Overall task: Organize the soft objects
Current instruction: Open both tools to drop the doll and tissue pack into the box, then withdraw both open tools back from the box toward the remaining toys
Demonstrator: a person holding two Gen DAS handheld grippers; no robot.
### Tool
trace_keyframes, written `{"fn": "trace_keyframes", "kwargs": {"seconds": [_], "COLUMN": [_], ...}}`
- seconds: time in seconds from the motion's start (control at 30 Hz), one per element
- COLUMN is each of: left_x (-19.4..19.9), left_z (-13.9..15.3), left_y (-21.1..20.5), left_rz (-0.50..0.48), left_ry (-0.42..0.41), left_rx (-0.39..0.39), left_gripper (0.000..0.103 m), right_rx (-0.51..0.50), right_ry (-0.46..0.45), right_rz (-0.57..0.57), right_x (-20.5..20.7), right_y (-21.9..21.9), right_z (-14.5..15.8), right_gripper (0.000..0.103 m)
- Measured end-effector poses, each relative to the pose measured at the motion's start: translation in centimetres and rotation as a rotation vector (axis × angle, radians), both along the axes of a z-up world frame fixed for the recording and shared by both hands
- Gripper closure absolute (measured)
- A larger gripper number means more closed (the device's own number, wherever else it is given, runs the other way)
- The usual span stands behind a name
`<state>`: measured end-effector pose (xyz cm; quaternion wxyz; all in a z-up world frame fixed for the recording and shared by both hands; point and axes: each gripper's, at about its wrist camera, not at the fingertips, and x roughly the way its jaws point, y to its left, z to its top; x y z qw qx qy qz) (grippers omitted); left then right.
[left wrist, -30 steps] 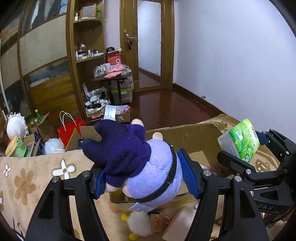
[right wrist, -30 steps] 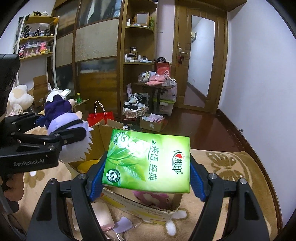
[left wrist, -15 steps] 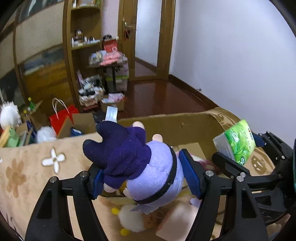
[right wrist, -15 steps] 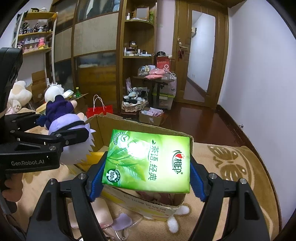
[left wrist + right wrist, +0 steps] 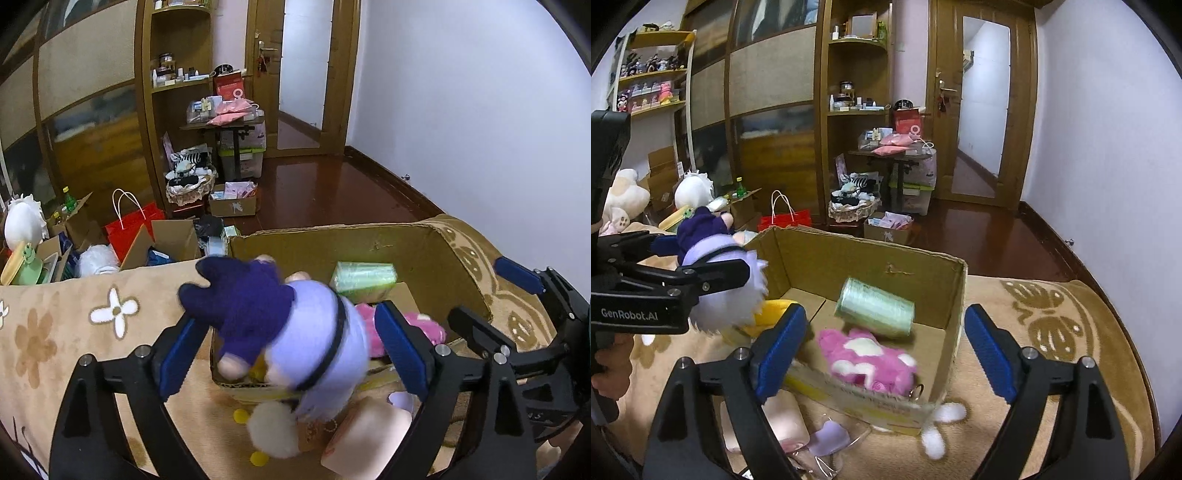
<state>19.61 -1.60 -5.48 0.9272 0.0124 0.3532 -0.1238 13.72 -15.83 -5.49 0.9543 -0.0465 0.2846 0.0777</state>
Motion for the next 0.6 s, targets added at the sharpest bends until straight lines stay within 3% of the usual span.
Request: {"fn": "trace_keyframes", "kwargs": {"seconds": [0.07, 0.4, 0.6], "left_x": [-0.2, -1.3, -2.5], "left_z": [-0.1, 0.7, 1.0], "left_y": [0.1, 0.2, 0.6], "left_rz": [0.004, 0.011, 0.021], "left_ry": [0.002, -0.041, -0.027], "left_rx": [0.001, 0.028, 0.017], "left_gripper": [0.011, 0.005, 0.005], "right_rx": [0.001, 0.013, 0.022], "right_ry": [-0.007, 0.005, 0.008], "right_rz": [-0.008, -0.023, -0.029], "right_x": [-0.3, -1.1, -1.9], "right_y": [0.0, -0.2, -0.1], "right_z": [0.1, 0.6, 1.0], "right_gripper": [0.0, 0.0, 0.0]}}
